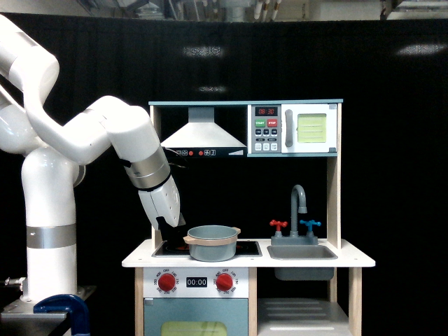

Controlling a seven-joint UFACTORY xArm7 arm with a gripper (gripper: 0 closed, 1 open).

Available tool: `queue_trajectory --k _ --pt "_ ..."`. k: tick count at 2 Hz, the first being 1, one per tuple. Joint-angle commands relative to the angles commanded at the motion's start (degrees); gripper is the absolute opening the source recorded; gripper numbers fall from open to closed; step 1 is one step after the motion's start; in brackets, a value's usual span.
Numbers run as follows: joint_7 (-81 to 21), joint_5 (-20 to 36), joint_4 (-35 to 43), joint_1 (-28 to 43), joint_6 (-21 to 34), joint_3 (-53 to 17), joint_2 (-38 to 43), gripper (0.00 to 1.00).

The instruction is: Put the bowl inside the kitchen cabinet

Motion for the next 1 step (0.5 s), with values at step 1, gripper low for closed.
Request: queue_trajectory --k 1 --pt "-0.5 0.8 1.1 2.6 -1.3 0.1 2.1 1.00"
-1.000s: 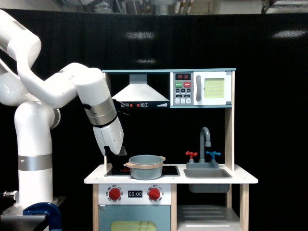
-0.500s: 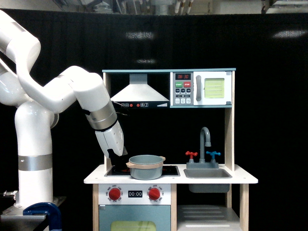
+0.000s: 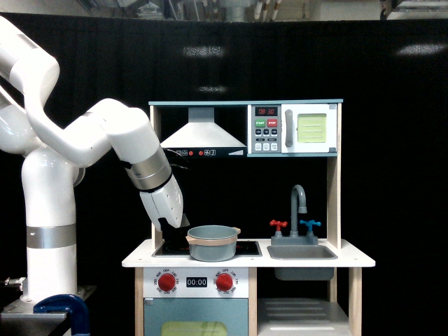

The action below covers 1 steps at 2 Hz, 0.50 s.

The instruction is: Put the bowl inside the kitchen cabinet

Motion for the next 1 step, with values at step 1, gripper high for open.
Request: queue_trajectory --k 1 --pt "1.2 1.7 0.6 2.0 -1.1 1.1 0.5 1.00"
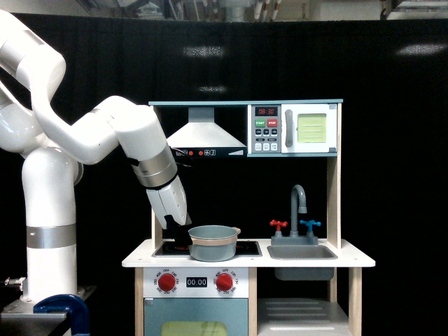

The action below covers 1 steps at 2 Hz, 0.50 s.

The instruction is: Put the bowl inside the kitchen cabinet

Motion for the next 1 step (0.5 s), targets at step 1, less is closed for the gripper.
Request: queue_trajectory --k 1 --pt "0.4 8.8 -1.8 10.4 -9.9 1.7 3.8 1.00"
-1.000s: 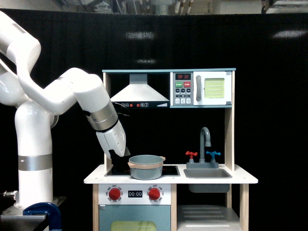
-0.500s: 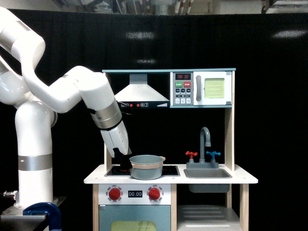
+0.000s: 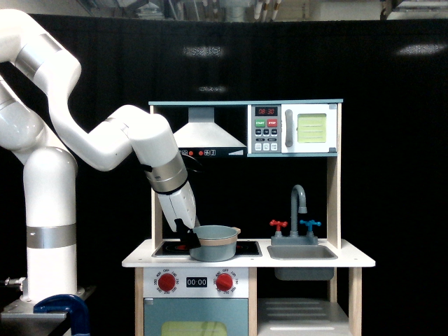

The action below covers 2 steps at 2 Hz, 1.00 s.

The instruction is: Put the bowl inside the kitchen cabinet

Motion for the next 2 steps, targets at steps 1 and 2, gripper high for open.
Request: queue_trajectory --k 1,2 --pt "1.0 7.1 -0.6 8.3 -6.5 1.7 2.1 1.00" --pt "-3.3 10.5 0.4 12.4 -8.6 -2.1 5.4 1.00"
